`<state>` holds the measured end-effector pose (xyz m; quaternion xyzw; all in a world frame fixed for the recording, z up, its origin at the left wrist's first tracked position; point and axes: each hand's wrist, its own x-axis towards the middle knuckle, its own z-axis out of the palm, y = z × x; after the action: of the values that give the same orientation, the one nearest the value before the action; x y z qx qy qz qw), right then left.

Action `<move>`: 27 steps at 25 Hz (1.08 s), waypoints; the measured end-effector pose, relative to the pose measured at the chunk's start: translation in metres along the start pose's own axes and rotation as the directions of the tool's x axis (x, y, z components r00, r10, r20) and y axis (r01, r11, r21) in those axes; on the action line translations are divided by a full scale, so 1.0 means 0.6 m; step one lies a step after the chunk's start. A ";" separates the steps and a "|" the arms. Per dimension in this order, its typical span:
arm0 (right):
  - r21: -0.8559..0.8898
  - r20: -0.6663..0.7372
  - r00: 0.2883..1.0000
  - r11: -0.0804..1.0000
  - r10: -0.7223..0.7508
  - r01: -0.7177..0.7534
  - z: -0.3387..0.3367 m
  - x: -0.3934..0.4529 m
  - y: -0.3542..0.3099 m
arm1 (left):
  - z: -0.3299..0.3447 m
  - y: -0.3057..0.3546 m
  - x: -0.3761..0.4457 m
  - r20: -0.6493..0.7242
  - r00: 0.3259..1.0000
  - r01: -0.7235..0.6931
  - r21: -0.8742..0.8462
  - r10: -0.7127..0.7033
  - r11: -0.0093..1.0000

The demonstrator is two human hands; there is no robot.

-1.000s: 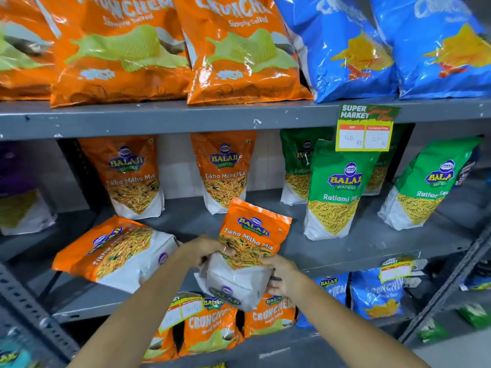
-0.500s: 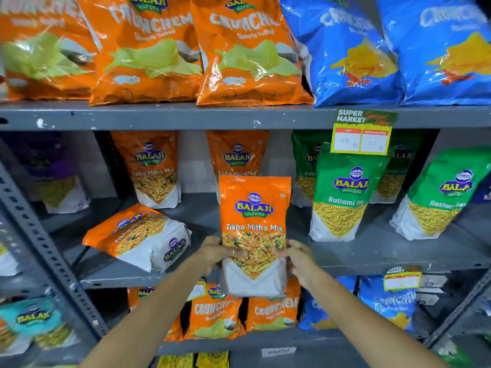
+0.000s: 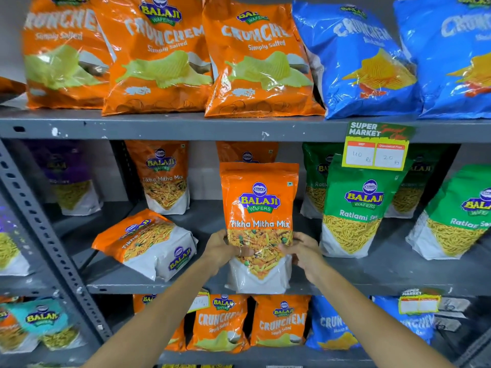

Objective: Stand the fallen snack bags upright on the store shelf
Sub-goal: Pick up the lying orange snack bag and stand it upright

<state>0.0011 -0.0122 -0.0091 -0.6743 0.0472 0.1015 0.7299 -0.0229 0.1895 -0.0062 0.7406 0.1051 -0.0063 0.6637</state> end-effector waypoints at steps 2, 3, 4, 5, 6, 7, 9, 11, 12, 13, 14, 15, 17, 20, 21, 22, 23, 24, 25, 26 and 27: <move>-0.012 -0.002 1.000 0.999 -0.029 0.029 0.013 0.024 -0.006 | -0.004 0.003 0.018 -0.032 0.998 -0.045 0.014 0.045 0.999; -0.018 -0.006 0.999 0.999 -0.047 0.046 0.020 0.036 -0.007 | -0.005 0.003 0.028 -0.041 0.997 -0.072 0.012 0.072 0.997; -0.022 -0.013 0.998 0.998 -0.062 0.062 0.028 0.050 -0.008 | -0.007 0.003 0.041 -0.053 0.993 -0.104 0.015 0.104 0.994; -0.027 -0.027 0.997 0.997 -0.076 0.075 0.033 0.063 -0.007 | -0.009 0.002 0.053 -0.066 0.988 -0.139 0.024 0.140 0.990; -0.032 -0.041 0.995 0.996 -0.089 0.088 0.038 0.075 -0.005 | -0.009 0.000 0.064 -0.082 0.981 -0.172 0.037 0.174 0.984; -0.036 -0.050 0.993 0.994 -0.103 0.101 0.042 0.088 -0.004 | -0.009 -0.003 0.077 -0.099 0.974 -0.200 0.058 0.205 0.978; -0.047 -0.051 0.992 0.992 -0.119 0.116 0.045 0.110 0.002 | -0.007 -0.014 0.098 -0.123 0.959 -0.243 0.112 0.256 0.964; -0.067 -0.038 0.992 0.991 -0.120 0.118 0.046 0.125 0.008 | -0.007 -0.027 0.113 -0.135 0.946 -0.278 0.128 0.294 0.952; -0.077 -0.022 0.992 0.990 -0.121 0.119 0.046 0.130 0.012 | -0.008 -0.034 0.119 -0.139 0.943 -0.286 0.119 0.301 0.951; -0.086 -0.003 0.992 0.989 -0.123 0.122 0.045 0.134 0.014 | -0.009 -0.039 0.122 -0.139 0.944 -0.287 0.097 0.298 0.953; -0.093 0.018 0.992 0.988 -0.125 0.126 0.044 0.135 0.015 | -0.012 -0.044 0.123 -0.127 0.949 -0.281 0.067 0.287 0.957; -0.102 0.037 0.991 0.986 -0.127 0.130 0.041 0.135 0.015 | -0.014 -0.048 0.122 -0.105 0.957 -0.268 0.047 0.271 0.962; -0.142 0.070 0.988 0.979 -0.134 0.143 0.038 0.133 0.015 | -0.017 -0.054 0.114 -0.074 0.971 -0.224 0.074 0.229 0.972; -0.215 0.055 0.977 0.953 -0.206 0.213 0.038 0.118 0.011 | -0.021 -0.055 0.099 -0.070 0.981 -0.170 0.139 0.181 0.976; -0.237 0.015 0.965 0.937 -0.262 0.258 0.039 0.111 0.010 | -0.023 -0.053 0.093 -0.073 0.981 -0.169 0.164 0.183 0.972; -0.270 -0.040 0.945 0.914 -0.325 0.303 0.040 0.102 0.008 | -0.025 -0.048 0.086 -0.096 0.978 -0.165 0.198 0.187 0.966; -0.312 -0.098 0.916 0.886 -0.389 0.343 0.041 0.093 0.006 | -0.027 -0.043 0.080 -0.142 0.972 -0.154 0.228 0.189 0.961; -0.348 -0.141 0.883 0.857 -0.448 0.379 0.041 0.083 0.003 | -0.031 -0.037 0.074 -0.200 0.962 -0.135 0.240 0.185 0.961; -0.371 -0.159 0.855 0.832 -0.494 0.411 0.041 0.072 -0.001 | -0.036 -0.031 0.065 -0.256 0.951 -0.113 0.240 0.175 0.964; -0.382 -0.153 0.839 0.814 -0.522 0.436 0.043 0.062 -0.007 | -0.042 -0.025 0.057 -0.302 0.939 -0.098 0.225 0.165 0.969; -0.387 -0.132 0.835 0.803 -0.535 0.453 0.045 0.050 -0.013 | -0.050 -0.020 0.045 -0.340 0.927 -0.092 0.204 0.158 0.975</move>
<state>0.0303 0.0167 -0.0052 -0.7856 -0.0636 -0.1672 0.5923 -0.0025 0.2240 -0.0187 0.7929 0.1742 0.1599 0.5615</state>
